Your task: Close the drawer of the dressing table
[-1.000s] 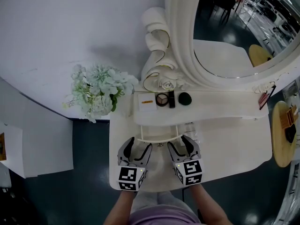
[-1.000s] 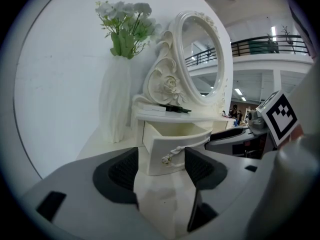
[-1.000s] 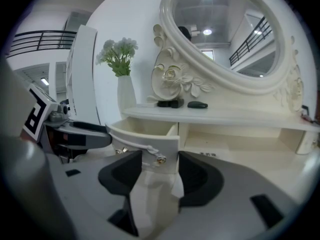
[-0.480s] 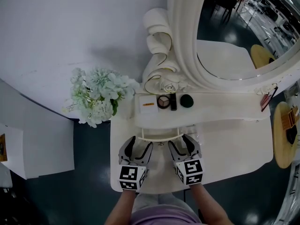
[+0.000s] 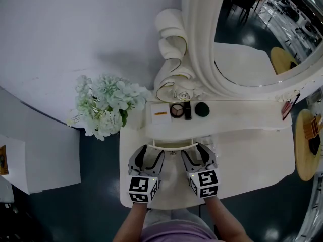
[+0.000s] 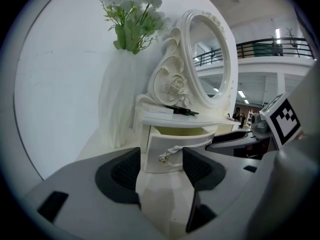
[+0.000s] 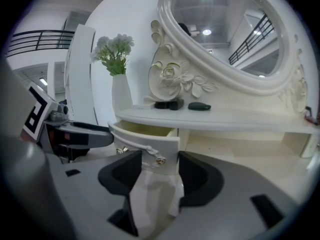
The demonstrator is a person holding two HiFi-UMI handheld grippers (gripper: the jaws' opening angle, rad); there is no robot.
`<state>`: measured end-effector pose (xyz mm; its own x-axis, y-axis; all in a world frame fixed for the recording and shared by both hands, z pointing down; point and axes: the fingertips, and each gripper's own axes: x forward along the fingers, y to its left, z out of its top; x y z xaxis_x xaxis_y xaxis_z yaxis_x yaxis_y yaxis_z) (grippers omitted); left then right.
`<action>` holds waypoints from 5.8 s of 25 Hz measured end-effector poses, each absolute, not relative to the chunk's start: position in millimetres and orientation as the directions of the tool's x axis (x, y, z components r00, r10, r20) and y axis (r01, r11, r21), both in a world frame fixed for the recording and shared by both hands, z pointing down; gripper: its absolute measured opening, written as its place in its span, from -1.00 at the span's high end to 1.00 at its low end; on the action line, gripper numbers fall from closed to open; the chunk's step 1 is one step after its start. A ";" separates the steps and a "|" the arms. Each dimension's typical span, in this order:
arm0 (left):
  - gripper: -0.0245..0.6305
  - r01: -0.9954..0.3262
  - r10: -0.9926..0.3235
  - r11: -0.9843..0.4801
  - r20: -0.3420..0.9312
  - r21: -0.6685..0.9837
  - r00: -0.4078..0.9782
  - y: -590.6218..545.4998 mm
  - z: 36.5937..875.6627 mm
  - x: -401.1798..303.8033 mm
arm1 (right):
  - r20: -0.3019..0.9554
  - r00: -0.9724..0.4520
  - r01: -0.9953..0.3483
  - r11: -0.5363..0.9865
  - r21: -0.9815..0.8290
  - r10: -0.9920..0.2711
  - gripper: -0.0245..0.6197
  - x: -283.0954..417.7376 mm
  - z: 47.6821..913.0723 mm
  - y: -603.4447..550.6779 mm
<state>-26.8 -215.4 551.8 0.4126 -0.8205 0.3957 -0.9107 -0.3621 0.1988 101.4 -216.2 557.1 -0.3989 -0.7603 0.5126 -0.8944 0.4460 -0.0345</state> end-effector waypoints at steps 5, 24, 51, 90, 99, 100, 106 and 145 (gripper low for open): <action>0.15 -0.912 -0.822 -0.358 0.396 0.199 0.409 -221.4 552.0 -27.9 | 0.514 -0.396 -0.896 0.443 -0.035 -0.761 0.19 98.7 557.5 -220.9; 0.24 -0.909 -0.826 -0.356 0.381 0.219 0.415 -236.8 550.5 -25.3 | 0.511 -0.390 -0.902 0.429 -0.045 -0.766 0.18 98.7 556.2 -237.2; 0.29 -0.912 -0.832 -0.347 0.376 0.220 0.408 -257.8 550.8 -21.4 | 0.499 -0.390 -0.910 0.406 -0.080 -0.774 0.18 101.6 557.7 -260.3; 0.78 -0.922 -0.862 -0.340 0.331 0.183 0.384 -168.6 508.6 -31.7 | 0.421 -0.438 -0.893 0.440 -0.099 -0.794 0.65 96.8 507.3 -159.5; 0.91 -0.914 -0.859 -0.364 0.314 0.181 0.404 -150.4 496.8 -29.5 | 0.401 -0.439 -0.894 0.434 -0.110 -0.804 0.84 97.7 497.7 -135.3; 0.91 -0.912 -0.858 -0.367 0.313 0.182 0.407 -148.5 496.2 -29.0 | 0.400 -0.438 -0.896 0.430 -0.114 -0.805 0.86 98.1 497.2 -133.1; 0.92 -0.907 -0.852 -0.378 0.315 0.184 0.419 -136.2 494.4 -27.8 | 0.401 -0.427 -0.902 0.414 -0.124 -0.810 0.91 102.5 495.9 -121.4; 0.92 -0.904 -0.858 -0.391 0.286 0.176 0.427 -112.5 479.7 -28.8 | 0.362 -0.429 -0.901 0.420 -0.110 -0.828 0.91 104.1 476.2 -101.3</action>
<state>-28.8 -112.5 479.7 0.4266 -0.8580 0.2861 -0.9036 -0.3907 0.1757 104.1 -101.3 476.2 -0.4293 -0.8276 0.3618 -0.9011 0.4195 -0.1095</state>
